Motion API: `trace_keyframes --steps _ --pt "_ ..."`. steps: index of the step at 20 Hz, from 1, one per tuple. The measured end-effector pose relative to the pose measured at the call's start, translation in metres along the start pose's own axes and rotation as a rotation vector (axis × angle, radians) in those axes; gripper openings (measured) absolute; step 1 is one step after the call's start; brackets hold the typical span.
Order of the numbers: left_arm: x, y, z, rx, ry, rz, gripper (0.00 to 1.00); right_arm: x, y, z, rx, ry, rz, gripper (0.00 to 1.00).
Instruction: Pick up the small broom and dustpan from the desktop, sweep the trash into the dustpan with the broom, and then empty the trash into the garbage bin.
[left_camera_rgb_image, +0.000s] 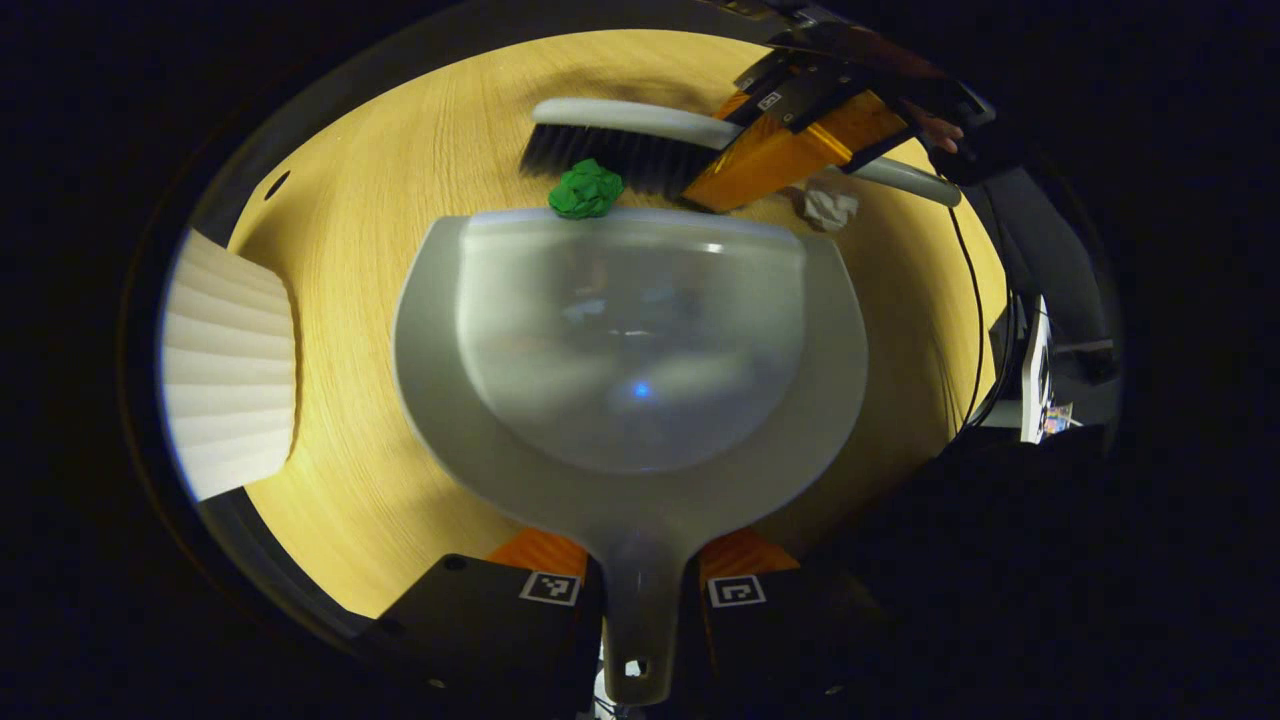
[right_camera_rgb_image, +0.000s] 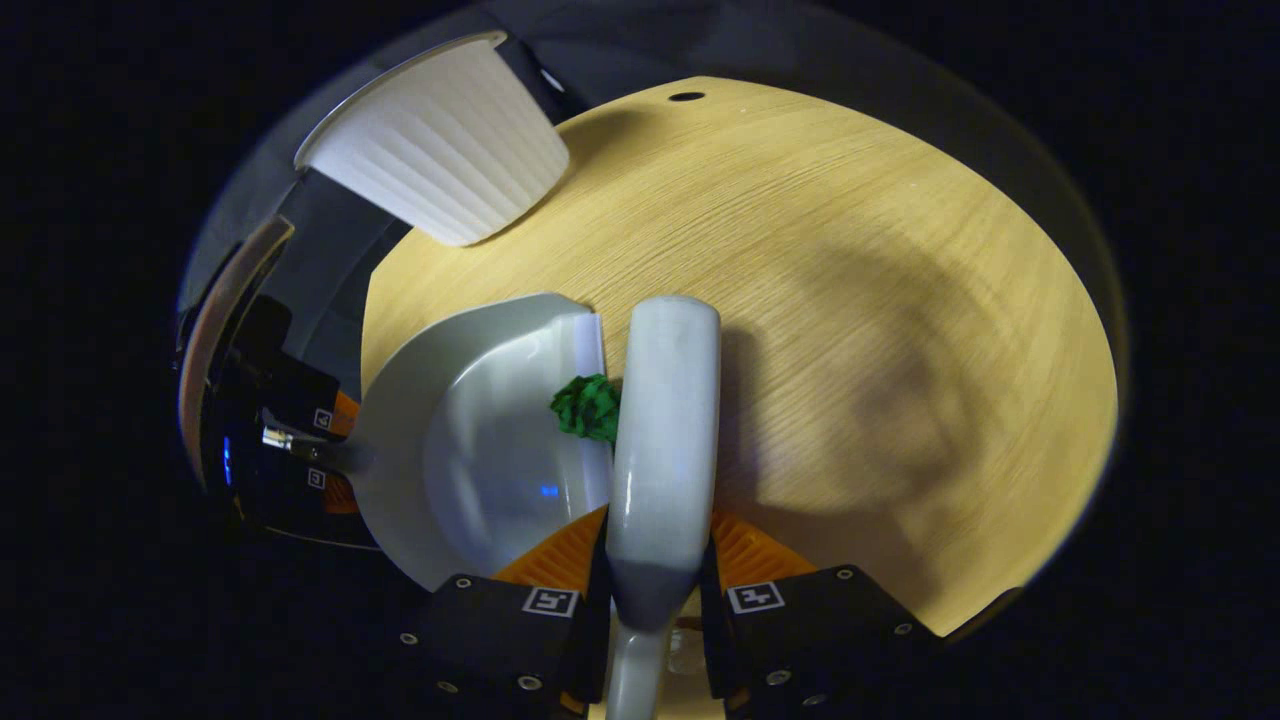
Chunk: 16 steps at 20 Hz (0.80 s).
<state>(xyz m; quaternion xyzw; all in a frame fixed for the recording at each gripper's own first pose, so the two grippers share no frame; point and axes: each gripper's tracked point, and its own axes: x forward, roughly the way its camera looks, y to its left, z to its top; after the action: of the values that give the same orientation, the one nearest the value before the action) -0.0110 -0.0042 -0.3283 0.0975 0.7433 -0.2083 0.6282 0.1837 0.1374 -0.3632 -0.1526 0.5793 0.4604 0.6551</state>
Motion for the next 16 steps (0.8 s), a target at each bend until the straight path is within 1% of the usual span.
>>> trace_keyframes --steps 2,3,4,5,8,10,12,14,16 --pt "0.001 0.002 0.001 0.018 -0.003 -0.007 0.32 -0.016 -0.013 -0.004 0.060 -0.028 -0.040 0.39" --pt "0.000 0.005 0.001 0.033 0.000 -0.013 0.32 -0.023 -0.021 -0.012 0.084 -0.035 -0.071 0.39" --pt "0.000 0.010 0.002 0.042 -0.001 -0.013 0.32 -0.029 -0.032 -0.024 0.101 -0.034 -0.115 0.39" --pt "-0.002 0.011 0.002 0.058 0.002 -0.013 0.32 -0.036 -0.040 -0.037 0.124 -0.033 -0.140 0.40" --pt "0.000 0.019 0.001 0.139 0.011 0.019 0.32 -0.057 -0.044 -0.091 0.225 -0.002 -0.169 0.40" --pt "0.006 0.023 -0.001 0.191 0.022 0.034 0.32 -0.066 -0.040 -0.124 0.288 0.014 -0.187 0.39" --pt "0.006 0.012 -0.002 0.205 0.027 0.036 0.32 -0.072 -0.029 -0.147 0.380 0.007 -0.193 0.39" --pt "0.007 0.008 -0.002 0.203 0.026 0.033 0.32 -0.067 -0.017 -0.160 0.471 -0.012 -0.200 0.39" --pt "0.009 0.010 0.002 0.183 0.022 0.031 0.32 -0.061 -0.015 -0.159 0.571 -0.057 -0.229 0.39"
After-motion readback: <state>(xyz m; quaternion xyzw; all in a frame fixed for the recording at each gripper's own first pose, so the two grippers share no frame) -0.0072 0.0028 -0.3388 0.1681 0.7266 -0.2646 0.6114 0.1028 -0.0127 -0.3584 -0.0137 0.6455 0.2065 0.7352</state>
